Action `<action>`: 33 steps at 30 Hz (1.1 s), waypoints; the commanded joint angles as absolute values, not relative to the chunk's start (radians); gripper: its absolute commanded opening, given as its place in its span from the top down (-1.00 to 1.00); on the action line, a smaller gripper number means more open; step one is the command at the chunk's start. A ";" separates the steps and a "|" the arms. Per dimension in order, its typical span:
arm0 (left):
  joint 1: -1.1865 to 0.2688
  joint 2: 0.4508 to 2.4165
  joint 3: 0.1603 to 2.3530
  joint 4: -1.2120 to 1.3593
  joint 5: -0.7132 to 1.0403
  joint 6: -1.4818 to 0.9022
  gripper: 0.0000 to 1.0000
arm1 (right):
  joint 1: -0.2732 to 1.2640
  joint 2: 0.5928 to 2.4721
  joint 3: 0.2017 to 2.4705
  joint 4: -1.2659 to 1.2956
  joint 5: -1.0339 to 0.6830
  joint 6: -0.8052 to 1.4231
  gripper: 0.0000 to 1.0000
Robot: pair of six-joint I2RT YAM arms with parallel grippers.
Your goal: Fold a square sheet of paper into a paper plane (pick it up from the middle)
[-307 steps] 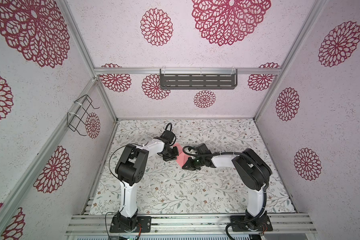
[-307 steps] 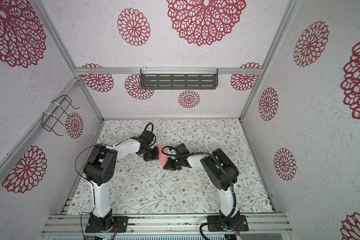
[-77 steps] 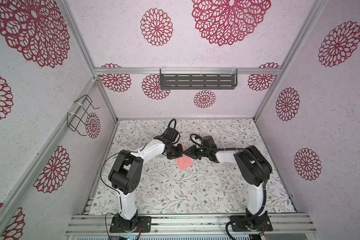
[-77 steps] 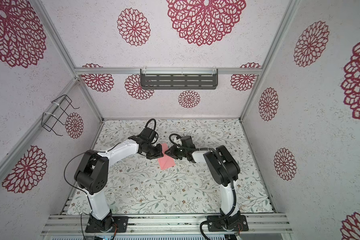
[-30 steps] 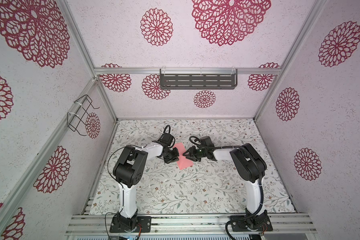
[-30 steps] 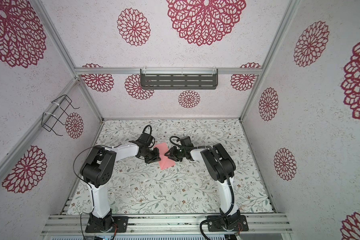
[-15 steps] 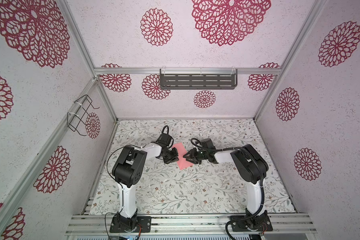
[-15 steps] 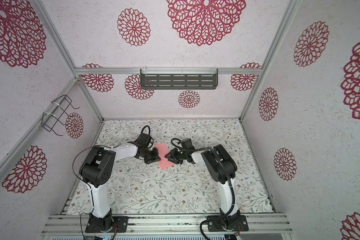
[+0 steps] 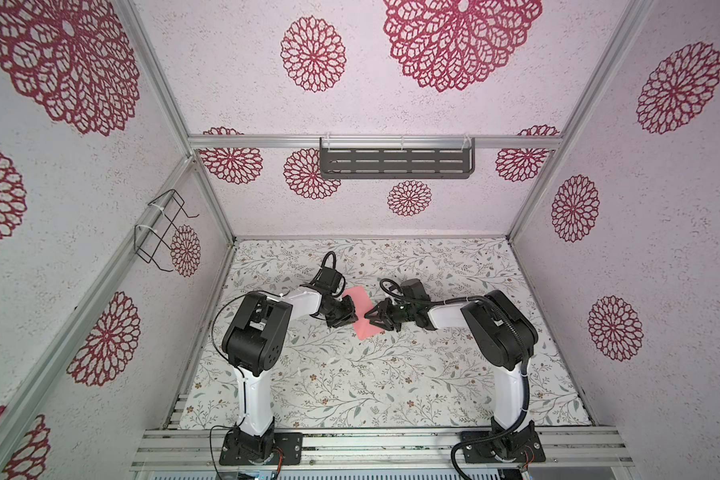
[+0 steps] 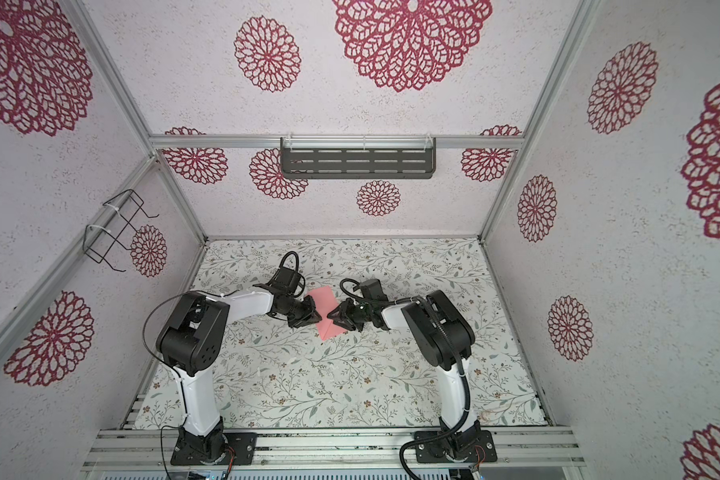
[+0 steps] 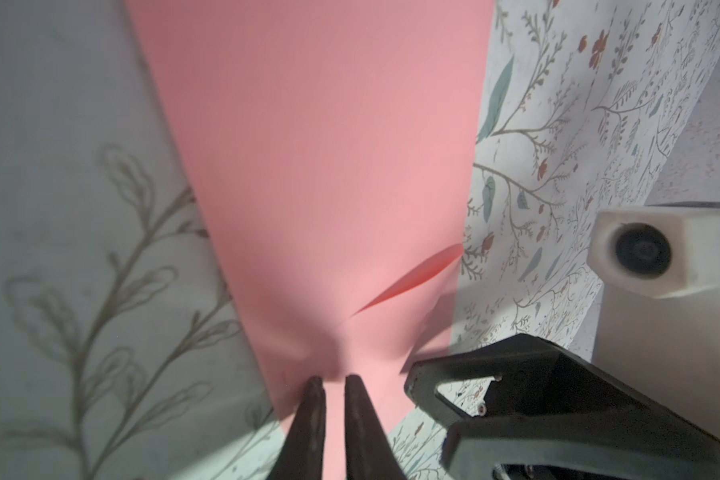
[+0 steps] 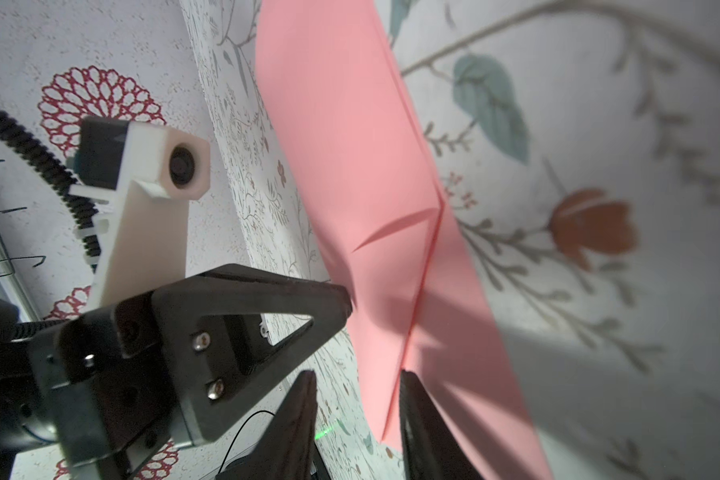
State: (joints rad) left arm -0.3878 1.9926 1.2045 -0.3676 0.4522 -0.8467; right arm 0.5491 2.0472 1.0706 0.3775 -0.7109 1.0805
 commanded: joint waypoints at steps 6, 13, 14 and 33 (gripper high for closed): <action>-0.369 1.951 1.229 -0.450 0.388 -0.824 0.73 | 0.545 2.040 1.099 0.370 -0.688 1.047 0.28; -0.364 2.017 1.235 -0.442 0.385 -0.816 0.80 | 0.539 2.049 1.118 0.327 -0.661 1.021 0.28; -0.364 2.021 1.236 -0.445 0.382 -0.816 0.81 | 0.539 2.053 1.122 0.320 -0.661 1.019 0.28; -0.363 2.029 1.222 -0.463 0.370 -0.815 0.82 | 0.551 2.109 1.121 0.464 -0.765 1.141 0.26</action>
State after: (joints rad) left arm -0.3656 1.9968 1.2263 -0.4339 0.4000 -0.8200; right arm 0.5453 2.1010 1.1213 0.3859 -0.7254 1.0836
